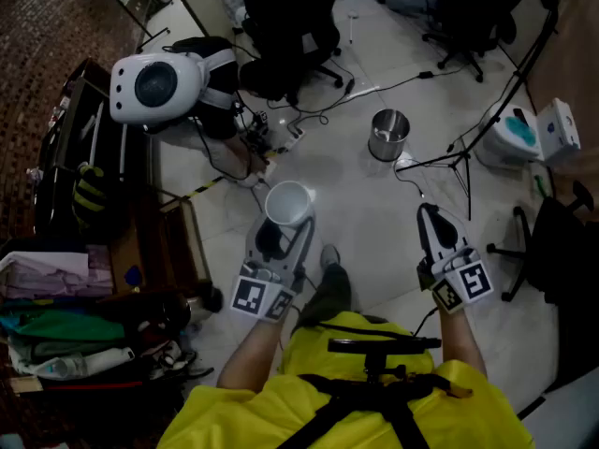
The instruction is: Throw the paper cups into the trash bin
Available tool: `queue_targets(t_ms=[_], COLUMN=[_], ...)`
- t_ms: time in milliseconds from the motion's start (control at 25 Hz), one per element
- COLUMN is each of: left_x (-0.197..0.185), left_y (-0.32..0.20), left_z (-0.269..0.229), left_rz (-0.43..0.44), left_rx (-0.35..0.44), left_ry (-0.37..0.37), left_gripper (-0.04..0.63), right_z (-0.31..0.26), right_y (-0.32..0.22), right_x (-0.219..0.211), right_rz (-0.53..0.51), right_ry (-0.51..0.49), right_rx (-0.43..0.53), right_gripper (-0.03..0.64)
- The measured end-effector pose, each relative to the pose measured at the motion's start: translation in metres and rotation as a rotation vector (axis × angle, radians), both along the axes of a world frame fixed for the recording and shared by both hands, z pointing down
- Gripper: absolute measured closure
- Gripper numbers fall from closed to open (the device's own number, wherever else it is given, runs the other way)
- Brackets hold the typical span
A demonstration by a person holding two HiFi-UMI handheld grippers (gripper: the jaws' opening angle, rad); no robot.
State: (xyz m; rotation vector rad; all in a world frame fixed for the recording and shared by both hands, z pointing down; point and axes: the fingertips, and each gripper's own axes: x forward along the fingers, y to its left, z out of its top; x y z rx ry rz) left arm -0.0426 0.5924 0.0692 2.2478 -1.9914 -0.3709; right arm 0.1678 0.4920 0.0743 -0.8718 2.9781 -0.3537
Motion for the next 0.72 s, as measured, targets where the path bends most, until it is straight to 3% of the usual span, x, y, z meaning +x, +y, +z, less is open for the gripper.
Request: queue_targets(t_ms=[160,320,480,720], left_x=[-0.068,-0.099,-0.092,-0.062], left_y=[-0.09,-0.191,-0.275,-0.404], left_z=[-0.009,-0.022,-0.017,0.005], left_rz=[0.074,0.18,0.252,0.301], left_rx=[-0.003,0.015,-0.004,-0.038], left_ry=[-0.074,-0.043,-0.024,-0.016], left_gripper=[0.313,0.314,0.314,0.314], right_z=[-0.018,-0.013,0.001,0.036], right_y=[-0.07,-0.143,-0.203,-0.337], right_x=[-0.06,-0.078,-0.068,-0.04], right_rz=[0.075,0.186,0.254,0.293], right_ry=[-0.029,0.002,-0.012,-0.053], right_rx=[0.023,0.021,-0.035,-0.055], right_gripper=[0.611,0.611,0.611,0.611])
